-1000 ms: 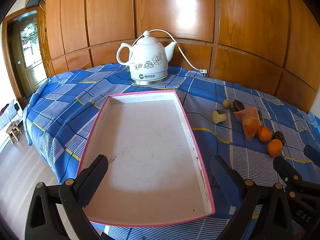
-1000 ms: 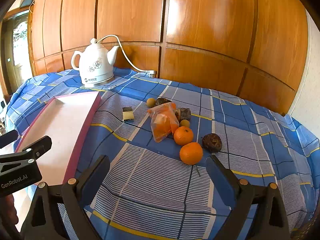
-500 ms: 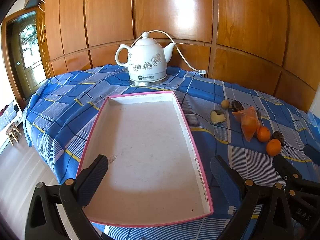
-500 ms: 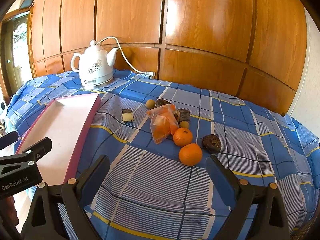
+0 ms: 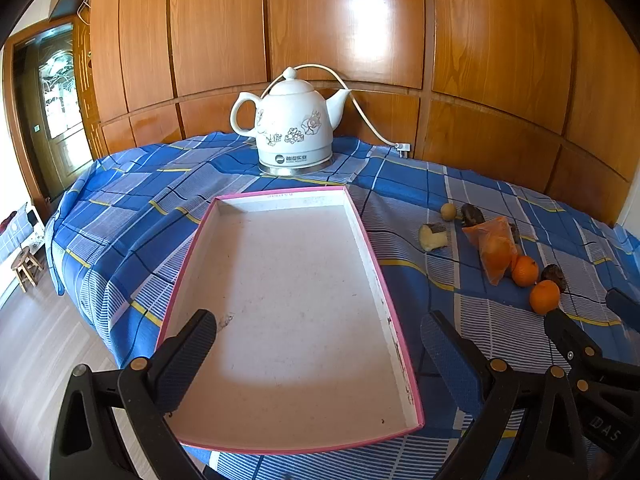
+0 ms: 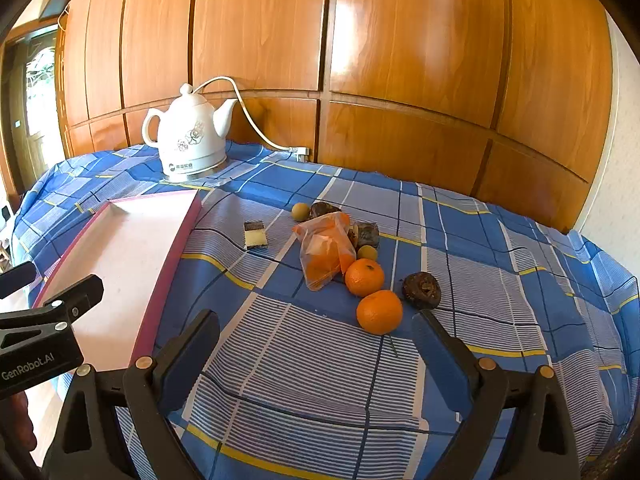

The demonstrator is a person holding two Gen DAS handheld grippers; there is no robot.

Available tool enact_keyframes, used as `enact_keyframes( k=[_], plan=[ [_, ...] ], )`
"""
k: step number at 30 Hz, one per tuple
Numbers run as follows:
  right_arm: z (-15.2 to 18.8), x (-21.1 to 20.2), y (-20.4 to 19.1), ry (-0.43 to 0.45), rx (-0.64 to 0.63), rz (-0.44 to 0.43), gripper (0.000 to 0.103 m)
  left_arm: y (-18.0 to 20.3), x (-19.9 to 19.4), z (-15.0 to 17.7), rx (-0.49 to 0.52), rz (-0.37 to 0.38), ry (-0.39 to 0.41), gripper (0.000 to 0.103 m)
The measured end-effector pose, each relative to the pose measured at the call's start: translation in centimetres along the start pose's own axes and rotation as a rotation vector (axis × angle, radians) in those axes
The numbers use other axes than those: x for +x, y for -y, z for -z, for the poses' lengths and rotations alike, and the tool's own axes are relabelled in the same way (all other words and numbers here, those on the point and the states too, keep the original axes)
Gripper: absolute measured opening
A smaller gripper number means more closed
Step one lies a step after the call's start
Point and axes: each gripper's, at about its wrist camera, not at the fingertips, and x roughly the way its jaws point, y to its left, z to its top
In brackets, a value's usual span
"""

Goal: Organize fruits

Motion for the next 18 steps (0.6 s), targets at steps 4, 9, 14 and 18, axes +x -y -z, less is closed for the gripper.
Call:
enact_keyframes(
  k=[4, 9, 14, 18],
  plan=[
    [0.0, 0.0, 0.1, -0.005, -0.002, 0.0, 0.098, 0.0, 0.0, 0.0, 0.001, 0.003, -0.002, 0.103],
    [0.0, 0.2, 0.3, -0.005, 0.004, -0.003, 0.098, 0.1, 0.1, 0.1, 0.005, 0.012, -0.009, 0.103],
    [-1.2, 0.5, 2.0, 0.001, -0.008, -0.026, 0.098, 0.6, 0.2, -0.2, 0.023, 0.107, -0.016, 0.103],
    [-3.9, 1.1, 5.2, -0.009, 0.01, -0.052, 0.098, 1.5, 0.6, -1.3, 0.056, 0.18, -0.022, 0.103]
  ],
)
